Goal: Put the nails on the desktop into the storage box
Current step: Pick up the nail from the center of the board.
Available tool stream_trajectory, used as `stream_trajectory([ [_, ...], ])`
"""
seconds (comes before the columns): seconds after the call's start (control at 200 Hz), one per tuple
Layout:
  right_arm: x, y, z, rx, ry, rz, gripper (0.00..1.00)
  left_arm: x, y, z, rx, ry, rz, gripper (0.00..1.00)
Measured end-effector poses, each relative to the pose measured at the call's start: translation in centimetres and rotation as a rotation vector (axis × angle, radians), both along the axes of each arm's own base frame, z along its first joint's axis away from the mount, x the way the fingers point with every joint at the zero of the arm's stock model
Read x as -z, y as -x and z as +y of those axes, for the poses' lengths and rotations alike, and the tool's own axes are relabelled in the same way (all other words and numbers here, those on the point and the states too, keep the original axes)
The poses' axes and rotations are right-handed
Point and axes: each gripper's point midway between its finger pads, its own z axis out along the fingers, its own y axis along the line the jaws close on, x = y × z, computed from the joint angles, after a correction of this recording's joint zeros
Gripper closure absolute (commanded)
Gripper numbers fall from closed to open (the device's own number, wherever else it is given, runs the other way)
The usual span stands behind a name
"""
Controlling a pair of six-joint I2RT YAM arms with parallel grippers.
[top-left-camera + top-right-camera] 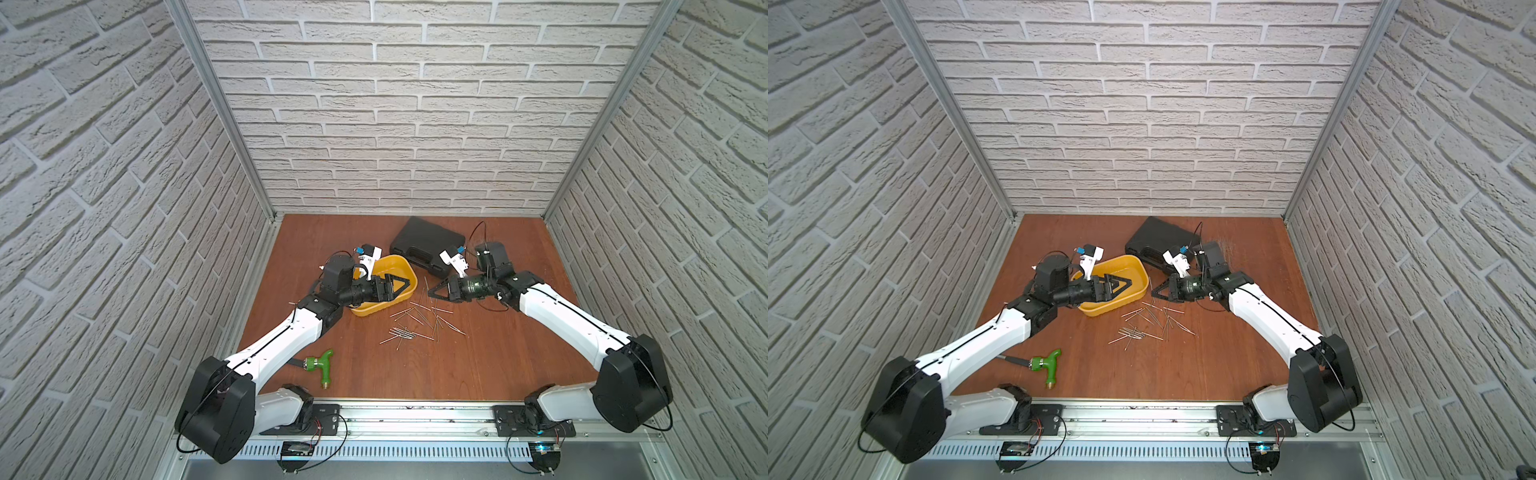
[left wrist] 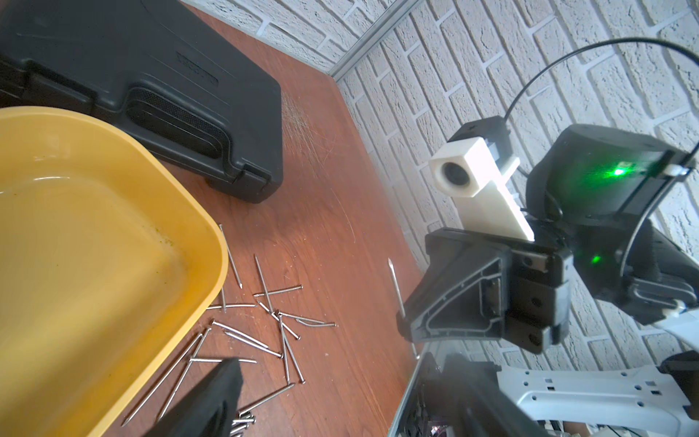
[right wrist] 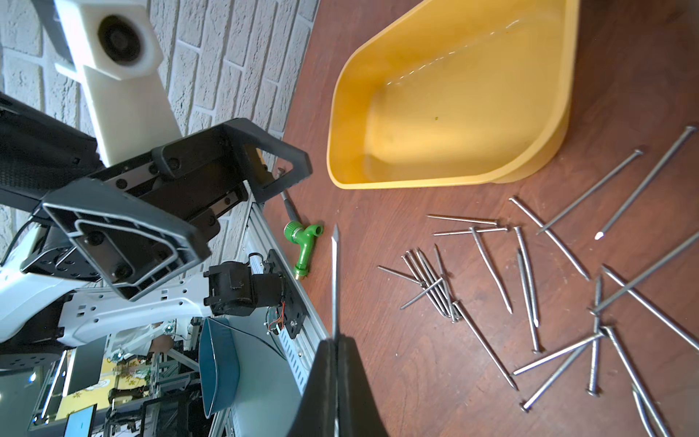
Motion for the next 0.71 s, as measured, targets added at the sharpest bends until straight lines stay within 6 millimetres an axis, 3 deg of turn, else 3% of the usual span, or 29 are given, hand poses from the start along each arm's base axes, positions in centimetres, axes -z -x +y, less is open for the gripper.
stream_trajectory([
  [0.39,-0.6,2.1,2.4,-0.076,-0.012,-0.009,0.98,-0.4,-0.5,-1.4,0.018,0.025,0.005,0.24],
  [0.705,-2.2,2.3,3.7,-0.098,-0.029,-0.047,0.98,-0.4,-0.3,-2.0,0.027,0.040,0.024,0.32],
])
